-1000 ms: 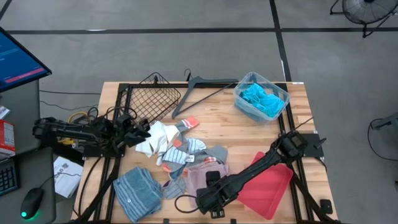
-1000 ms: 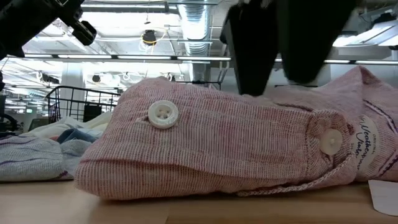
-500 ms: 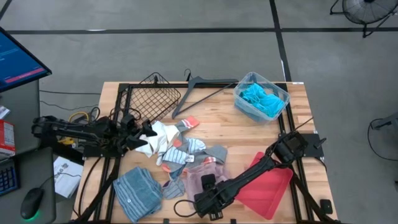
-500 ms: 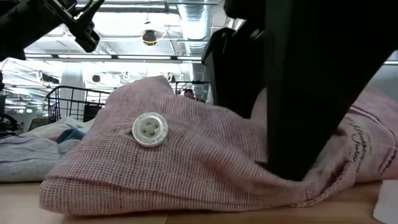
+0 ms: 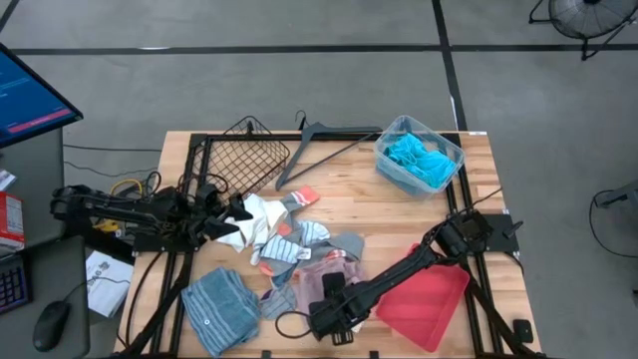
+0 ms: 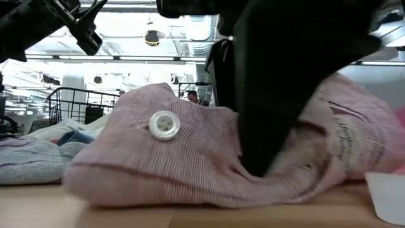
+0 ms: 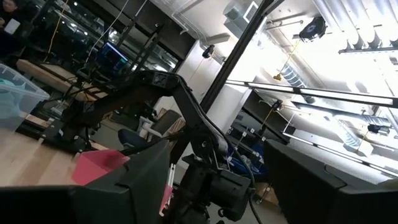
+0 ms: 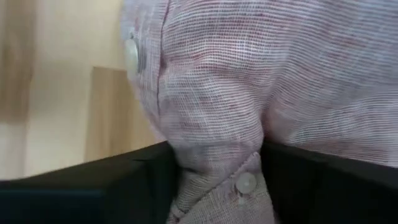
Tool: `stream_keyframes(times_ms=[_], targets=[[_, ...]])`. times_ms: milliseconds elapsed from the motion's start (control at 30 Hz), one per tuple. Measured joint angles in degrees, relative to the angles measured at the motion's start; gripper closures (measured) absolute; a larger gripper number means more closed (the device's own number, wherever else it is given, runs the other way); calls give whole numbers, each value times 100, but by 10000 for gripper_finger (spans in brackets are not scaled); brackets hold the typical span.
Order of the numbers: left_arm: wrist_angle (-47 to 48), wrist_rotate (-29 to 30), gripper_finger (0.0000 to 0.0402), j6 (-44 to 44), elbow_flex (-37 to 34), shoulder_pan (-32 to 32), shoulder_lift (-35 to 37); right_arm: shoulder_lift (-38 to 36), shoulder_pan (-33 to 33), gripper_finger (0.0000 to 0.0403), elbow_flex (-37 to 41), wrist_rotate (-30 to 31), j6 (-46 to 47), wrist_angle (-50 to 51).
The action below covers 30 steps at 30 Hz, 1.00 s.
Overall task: Pick & Place Cloths
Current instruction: Put the pink polo shirt into the black wire basket
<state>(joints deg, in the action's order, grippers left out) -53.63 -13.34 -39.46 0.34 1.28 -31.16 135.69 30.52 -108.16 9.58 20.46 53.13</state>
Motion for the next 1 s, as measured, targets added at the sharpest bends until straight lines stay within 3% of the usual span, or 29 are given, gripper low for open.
stream_keyframes(times_ms=[133,200,433,733,900,1000], targets=[[0,0,182,-2,0,0,-7,-14,-116,309,11,-185,1,3],[-2,0,195,-2,2,0,-7,-21,-182,335,11,-320,53,3],[-15,33,256,-290,1,-2,-4,-147,-318,335,-192,-452,349,57],[-22,338,391,-365,0,-2,-2,-921,-587,335,-313,-230,800,-30],[-29,638,382,-434,1,-2,-2,-1235,-790,335,-308,-44,950,-134],[-56,338,353,-232,0,-2,-2,-1397,-911,335,-315,-42,963,-141]])
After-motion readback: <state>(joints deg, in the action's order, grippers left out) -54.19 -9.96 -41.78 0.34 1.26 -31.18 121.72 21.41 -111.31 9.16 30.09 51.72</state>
